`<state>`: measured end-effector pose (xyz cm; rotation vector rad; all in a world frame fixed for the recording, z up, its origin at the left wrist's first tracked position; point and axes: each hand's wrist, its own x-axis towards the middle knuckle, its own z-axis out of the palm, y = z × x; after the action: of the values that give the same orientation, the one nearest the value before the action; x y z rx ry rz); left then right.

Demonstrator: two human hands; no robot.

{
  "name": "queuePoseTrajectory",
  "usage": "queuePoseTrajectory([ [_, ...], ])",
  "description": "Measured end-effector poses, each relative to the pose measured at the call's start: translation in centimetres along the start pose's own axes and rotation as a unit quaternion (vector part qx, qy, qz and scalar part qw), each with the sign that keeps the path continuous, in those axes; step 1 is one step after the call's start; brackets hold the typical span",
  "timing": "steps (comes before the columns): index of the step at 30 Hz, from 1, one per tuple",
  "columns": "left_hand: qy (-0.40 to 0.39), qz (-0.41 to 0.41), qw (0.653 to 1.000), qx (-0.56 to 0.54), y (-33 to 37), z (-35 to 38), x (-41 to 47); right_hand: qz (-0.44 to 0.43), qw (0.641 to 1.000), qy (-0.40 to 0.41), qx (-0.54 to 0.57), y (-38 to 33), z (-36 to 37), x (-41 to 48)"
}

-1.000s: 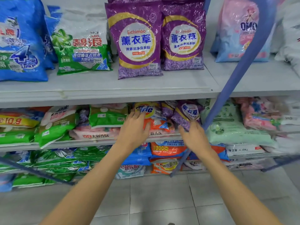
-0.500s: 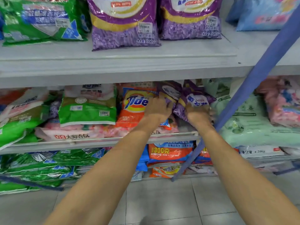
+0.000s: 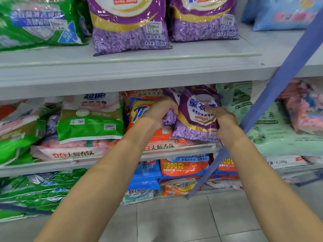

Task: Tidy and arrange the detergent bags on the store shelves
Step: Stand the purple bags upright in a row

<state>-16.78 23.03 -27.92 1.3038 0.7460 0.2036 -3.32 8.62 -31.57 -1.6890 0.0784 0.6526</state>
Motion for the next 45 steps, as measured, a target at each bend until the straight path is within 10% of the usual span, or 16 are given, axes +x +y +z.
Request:
queuePoseTrajectory([
  [6, -0.046, -0.021, 0.995, -0.083, -0.7, -3.1, -5.7, 0.003, 0.979, -0.176, 0.107, -0.2, -1.2, -6.7],
  [25, -0.084, -0.045, 0.985, -0.144, 4.5, -4.7, -23.7, -0.045, 0.968, -0.228, 0.091, -9.0, -9.0, -22.6],
  [45, 0.011, 0.23, 0.963, -0.141, 15.3, -5.1, -19.9, -0.197, 0.941, -0.227, 0.154, -20.2, -5.3, -20.6],
])
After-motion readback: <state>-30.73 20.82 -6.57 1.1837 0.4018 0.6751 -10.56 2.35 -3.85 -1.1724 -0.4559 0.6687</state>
